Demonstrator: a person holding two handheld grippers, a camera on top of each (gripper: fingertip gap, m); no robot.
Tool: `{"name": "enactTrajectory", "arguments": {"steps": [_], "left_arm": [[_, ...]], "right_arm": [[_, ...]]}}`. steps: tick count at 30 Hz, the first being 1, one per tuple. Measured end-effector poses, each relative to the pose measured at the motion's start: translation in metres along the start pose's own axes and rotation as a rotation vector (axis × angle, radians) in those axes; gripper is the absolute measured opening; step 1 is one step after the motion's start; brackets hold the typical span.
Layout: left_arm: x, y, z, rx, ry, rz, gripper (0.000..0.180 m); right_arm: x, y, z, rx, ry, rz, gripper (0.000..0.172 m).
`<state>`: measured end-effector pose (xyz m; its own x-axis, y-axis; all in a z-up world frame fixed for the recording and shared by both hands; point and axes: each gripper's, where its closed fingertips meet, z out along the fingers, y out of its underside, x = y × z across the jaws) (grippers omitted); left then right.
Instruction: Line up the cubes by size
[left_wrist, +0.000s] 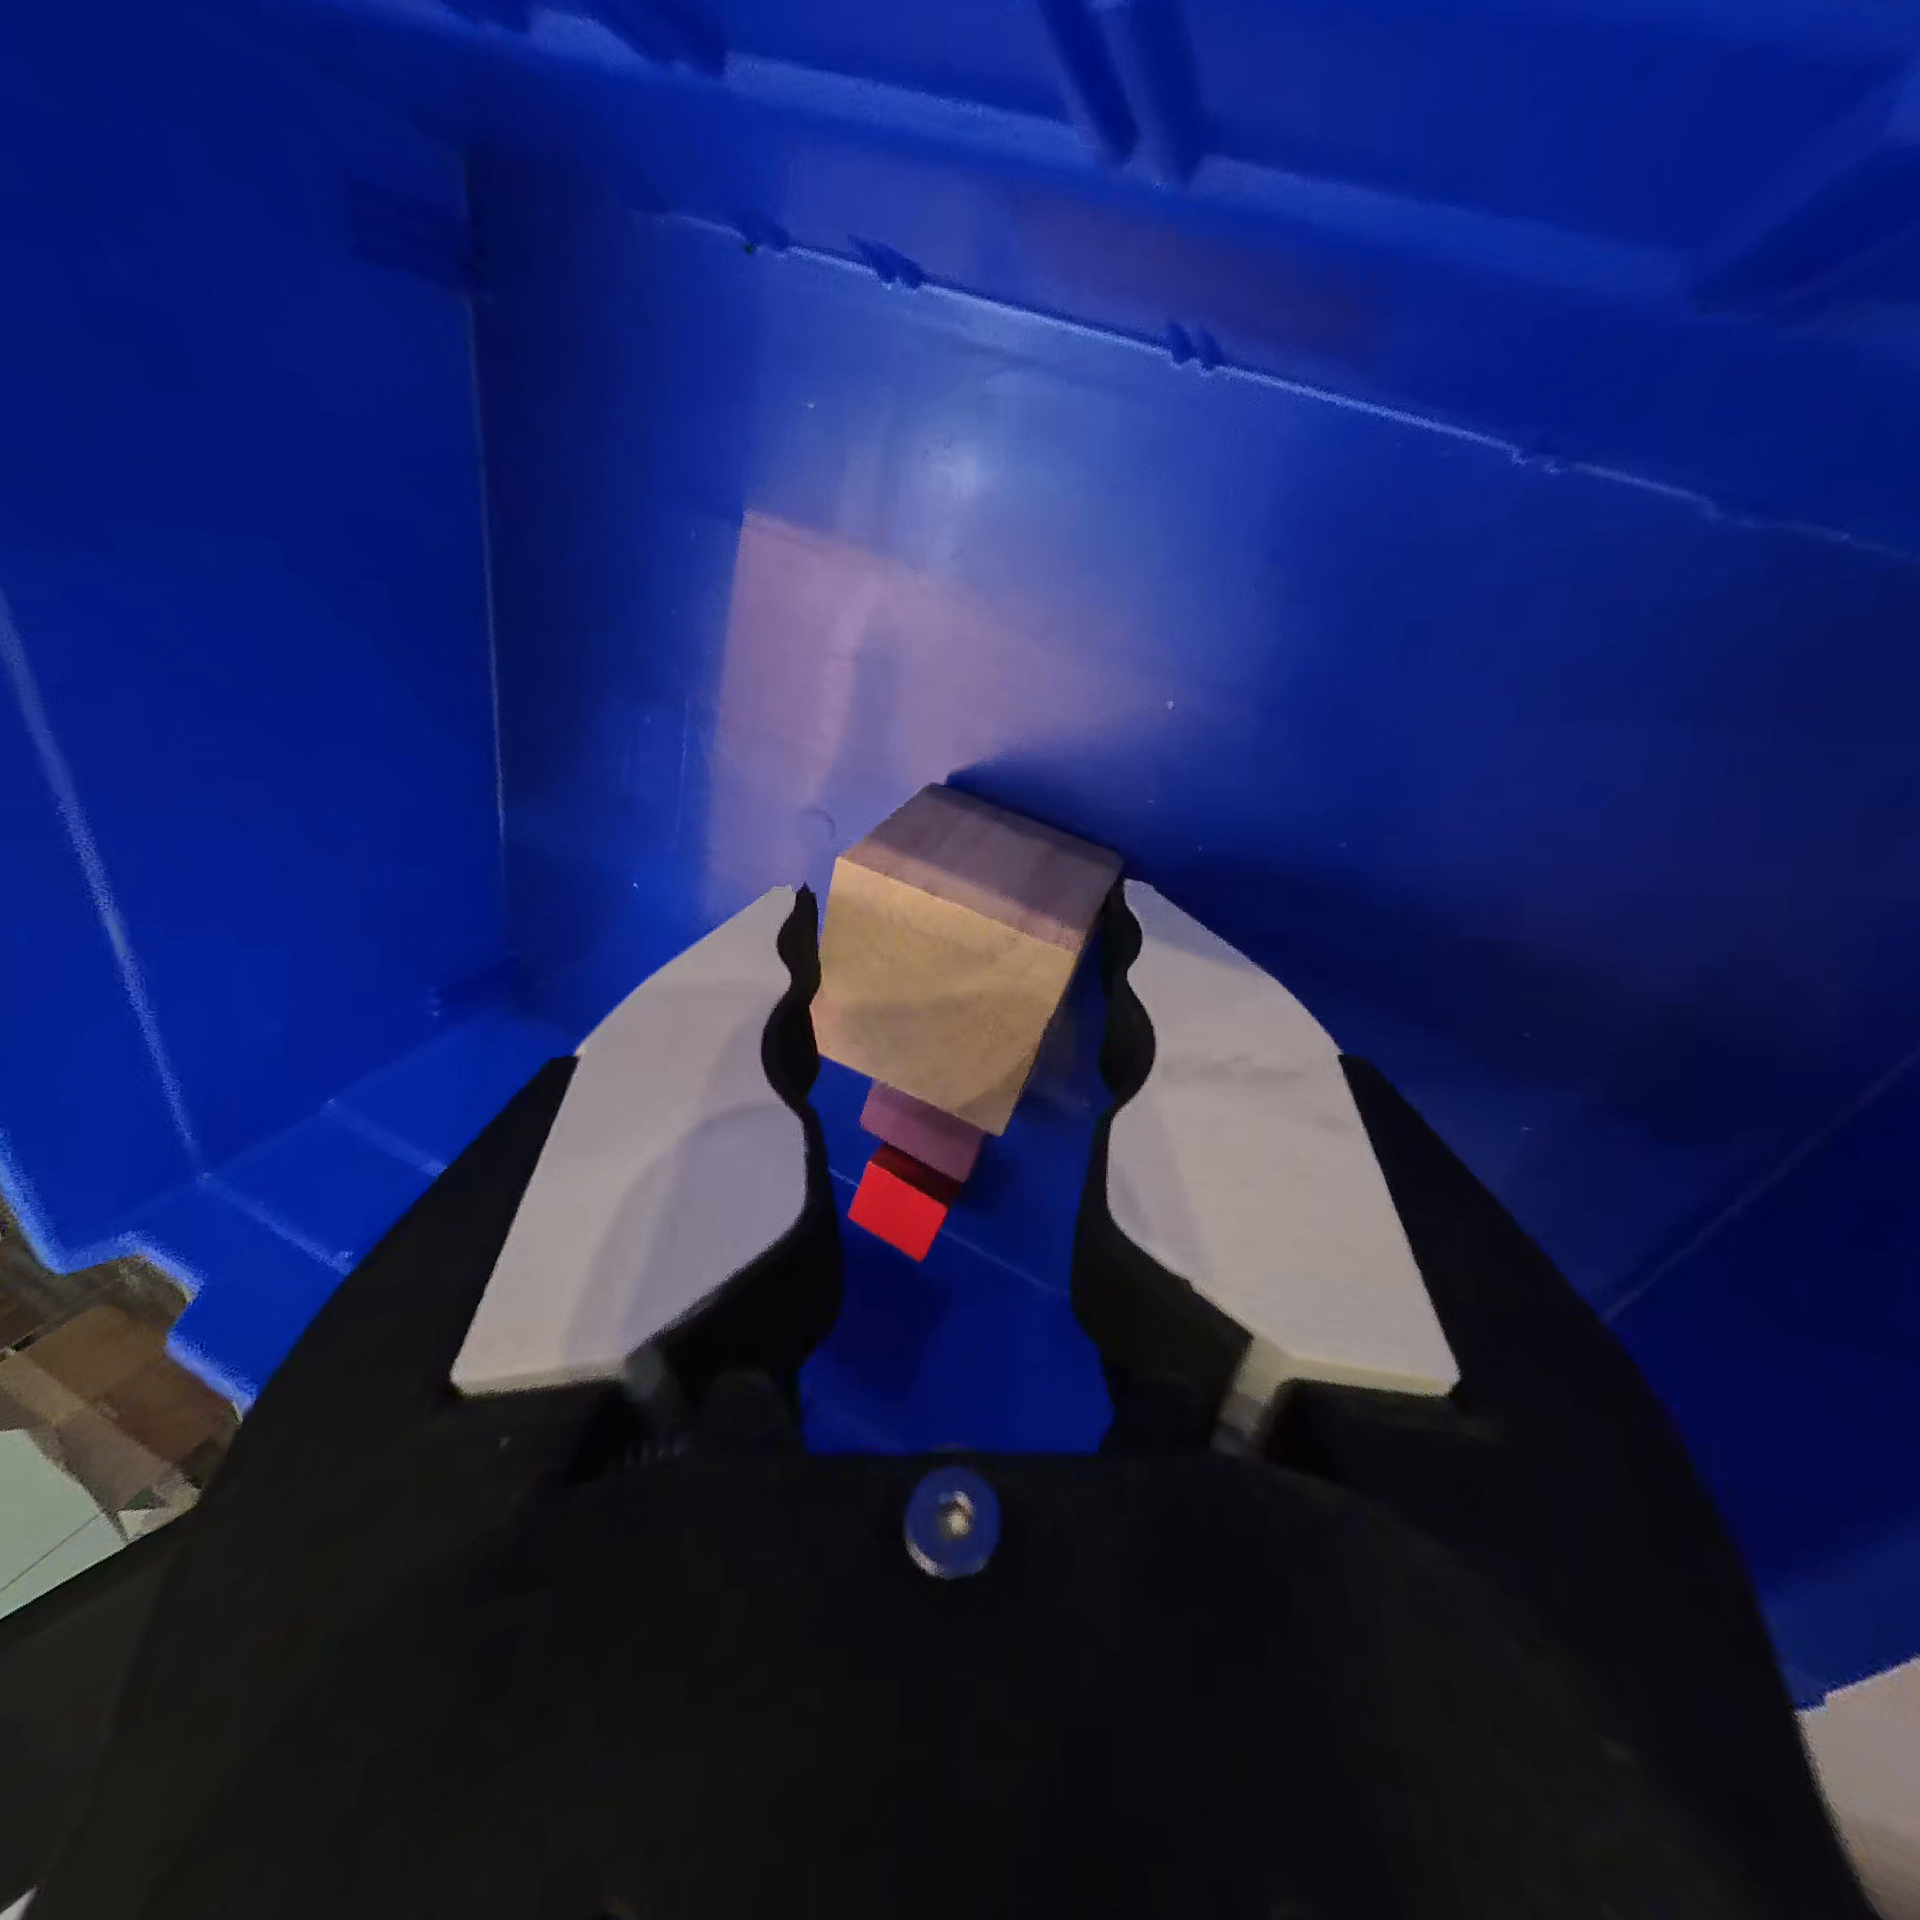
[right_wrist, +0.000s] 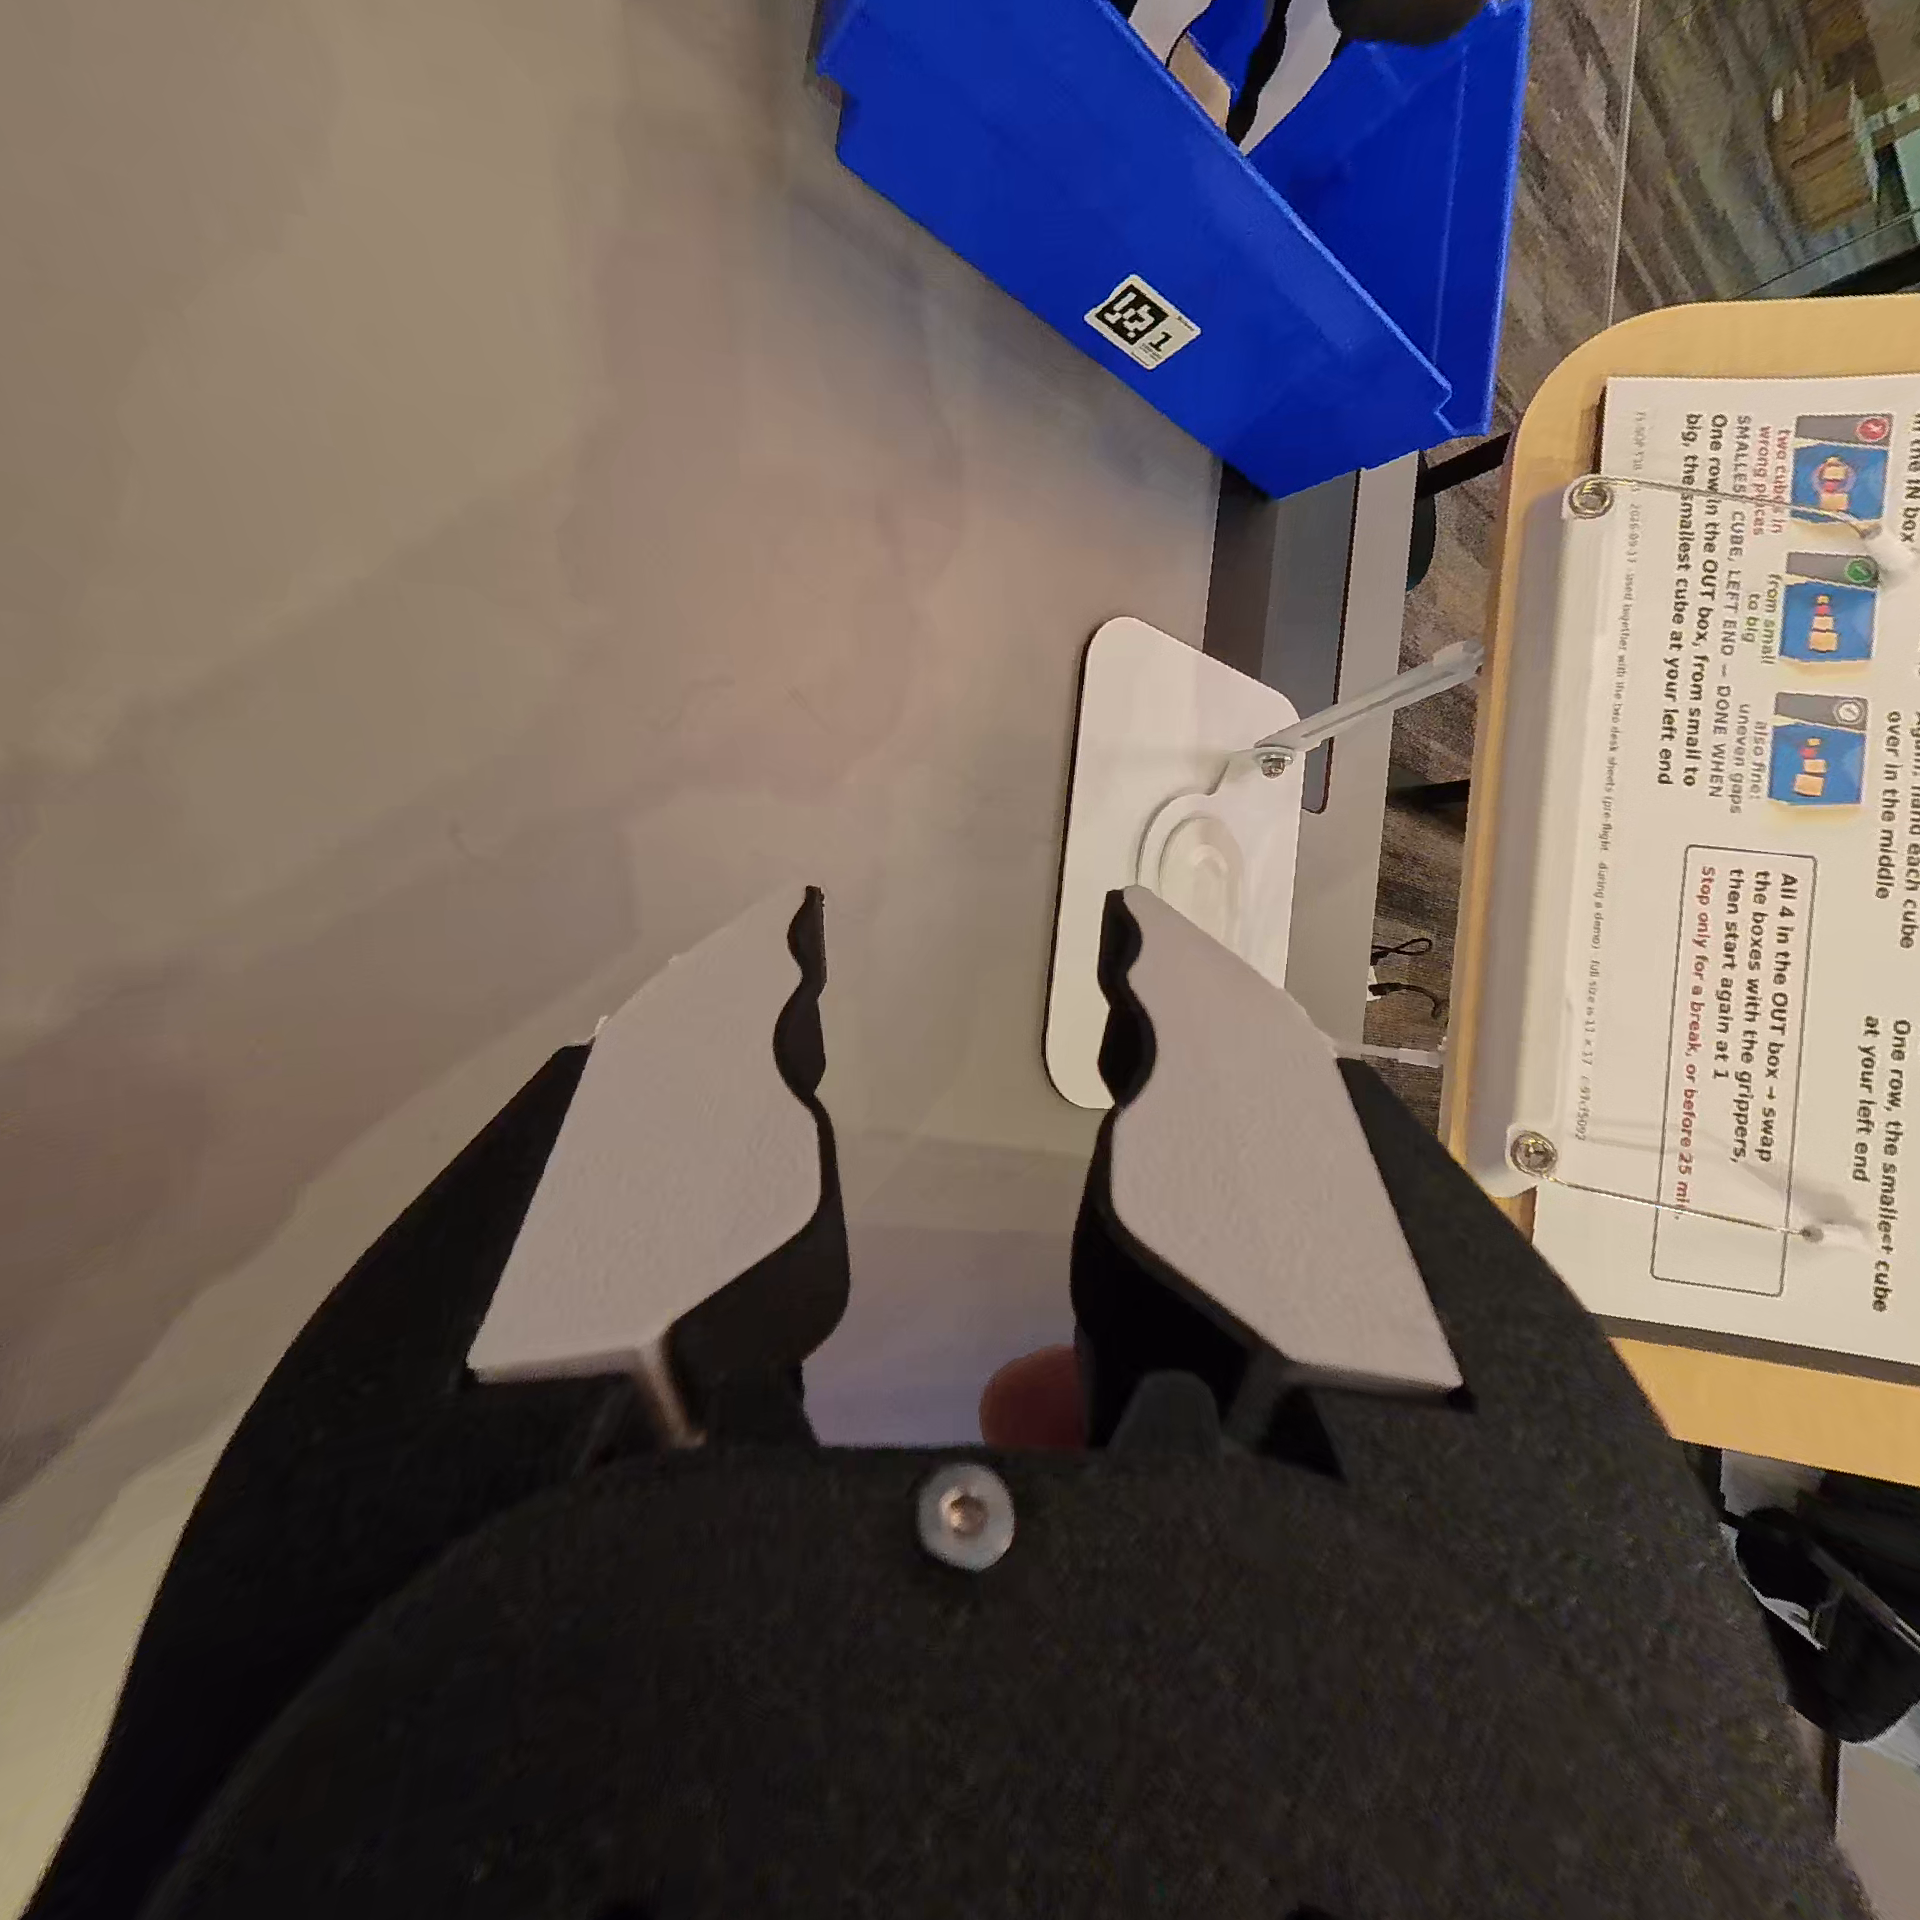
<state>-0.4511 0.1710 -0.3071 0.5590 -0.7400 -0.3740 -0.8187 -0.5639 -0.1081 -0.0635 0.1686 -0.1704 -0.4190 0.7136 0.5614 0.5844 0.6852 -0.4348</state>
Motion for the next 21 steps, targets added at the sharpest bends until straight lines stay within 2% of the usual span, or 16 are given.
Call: {"name": "enactTrajectory", "arguments": {"steps": [4,8,11,15,21], "left_arm": [[-0.01,-0.008,-0.019,0.05,-0.065,-0.01,0.051],[-0.026,-0.029,-0.073,0.2,-0.203,-0.022,0.051],[-0.027,-0.065,-0.135,0.432,-0.3,-0.002,0.05],[-0.005,-0.123,-0.212,0.726,-0.385,0.093,0.05],[0.059,-0.213,-0.285,1.148,-0.341,0.247,0.05]], "right_arm": [[0.004,-0.004,-0.001,0.024,0.021,-0.003,0.05],[0.016,-0.015,-0.002,0.078,0.096,-0.009,0.052],[0.03,-0.029,-0.003,0.141,0.188,-0.007,0.053],[0.046,-0.055,-0.006,0.264,0.307,0.003,0.057],[0.061,-0.083,-0.015,0.406,0.465,0.015,0.062]]}}
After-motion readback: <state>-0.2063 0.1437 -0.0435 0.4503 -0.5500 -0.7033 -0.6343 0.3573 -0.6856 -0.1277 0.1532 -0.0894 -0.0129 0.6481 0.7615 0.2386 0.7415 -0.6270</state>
